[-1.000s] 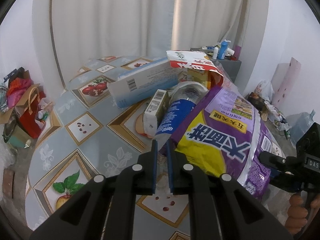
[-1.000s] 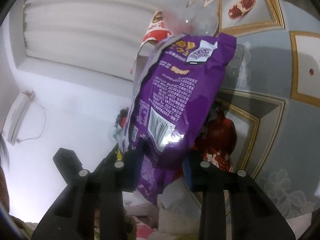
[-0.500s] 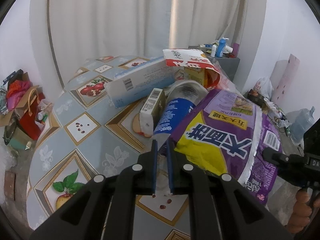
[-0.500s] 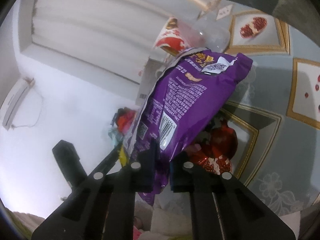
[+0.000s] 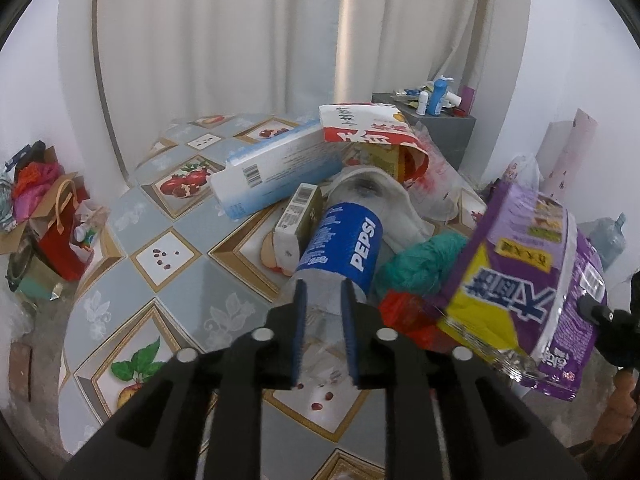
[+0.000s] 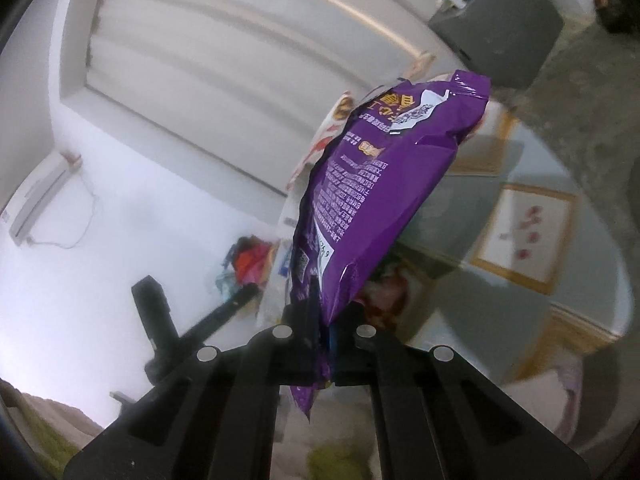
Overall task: Collect trash
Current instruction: 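Lift the purple bag with the right gripper while the left gripper reaches toward the red wrapper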
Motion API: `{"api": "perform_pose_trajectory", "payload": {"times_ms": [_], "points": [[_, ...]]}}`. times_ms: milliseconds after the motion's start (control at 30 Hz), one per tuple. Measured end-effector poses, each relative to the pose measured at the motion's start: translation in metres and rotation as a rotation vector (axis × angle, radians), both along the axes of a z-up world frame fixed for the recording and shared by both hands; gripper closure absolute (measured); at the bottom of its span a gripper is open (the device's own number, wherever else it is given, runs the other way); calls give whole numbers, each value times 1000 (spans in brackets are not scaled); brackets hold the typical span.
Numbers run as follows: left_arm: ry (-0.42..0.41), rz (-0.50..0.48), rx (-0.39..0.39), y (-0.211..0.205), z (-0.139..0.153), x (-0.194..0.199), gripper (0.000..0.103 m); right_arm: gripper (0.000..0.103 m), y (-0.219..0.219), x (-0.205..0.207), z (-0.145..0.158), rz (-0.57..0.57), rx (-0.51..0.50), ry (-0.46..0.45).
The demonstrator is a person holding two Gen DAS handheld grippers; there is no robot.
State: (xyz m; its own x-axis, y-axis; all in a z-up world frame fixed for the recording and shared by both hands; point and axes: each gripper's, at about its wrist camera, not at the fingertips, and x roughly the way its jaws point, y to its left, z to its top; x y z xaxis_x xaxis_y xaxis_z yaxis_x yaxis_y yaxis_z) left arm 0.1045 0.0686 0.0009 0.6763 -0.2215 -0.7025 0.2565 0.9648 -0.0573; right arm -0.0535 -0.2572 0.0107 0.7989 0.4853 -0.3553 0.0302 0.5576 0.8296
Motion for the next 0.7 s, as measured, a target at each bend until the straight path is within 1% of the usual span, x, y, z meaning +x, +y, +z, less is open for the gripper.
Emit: {"api": "perform_pose_trajectory", "payload": {"times_ms": [33,67,100,133,167,200,233,300,367,433,500,533,600,667,700], "points": [[1,-7,4,-2,1,2,81,101,-3,-3,-4,-9,-2,16],[3,-12,9,-4,2,3,78,101,-3,-2,-7,-15,-5,27],[7,-19,16,-6,2,5,71,101,-3,-2,-9,-20,-4,38],[20,-36,32,-10,1,9,67,101,-5,-2,-14,-27,2,48],[31,-40,49,-14,0,12,61,101,-5,-1,-16,-30,9,53],[48,-38,80,-18,-3,17,58,101,-4,-5,-17,-31,14,53],[69,-31,105,-20,-7,21,58,101,-6,-6,-17,-33,18,51],[118,-17,115,-22,-14,28,57,101,-5,-6,-17,-35,25,47],[146,-10,97,-19,-18,30,57,101,-4,-4,-15,-37,19,47],[152,0,82,-17,-18,28,56,101,-6,-9,-13,-36,21,44],[120,7,86,-17,-14,22,56,101,-8,-10,-11,-43,22,40],[77,-1,91,-20,-8,14,56,101,-9,-10,-11,-46,22,39],[15,-29,79,-24,2,3,56,101,-14,-14,-10,-60,19,34],[-47,-116,49,-36,12,-17,56,101,-19,-18,-9,-75,17,31],[-55,-153,51,-42,13,-23,56,101,-21,-19,-9,-81,15,30]]}}
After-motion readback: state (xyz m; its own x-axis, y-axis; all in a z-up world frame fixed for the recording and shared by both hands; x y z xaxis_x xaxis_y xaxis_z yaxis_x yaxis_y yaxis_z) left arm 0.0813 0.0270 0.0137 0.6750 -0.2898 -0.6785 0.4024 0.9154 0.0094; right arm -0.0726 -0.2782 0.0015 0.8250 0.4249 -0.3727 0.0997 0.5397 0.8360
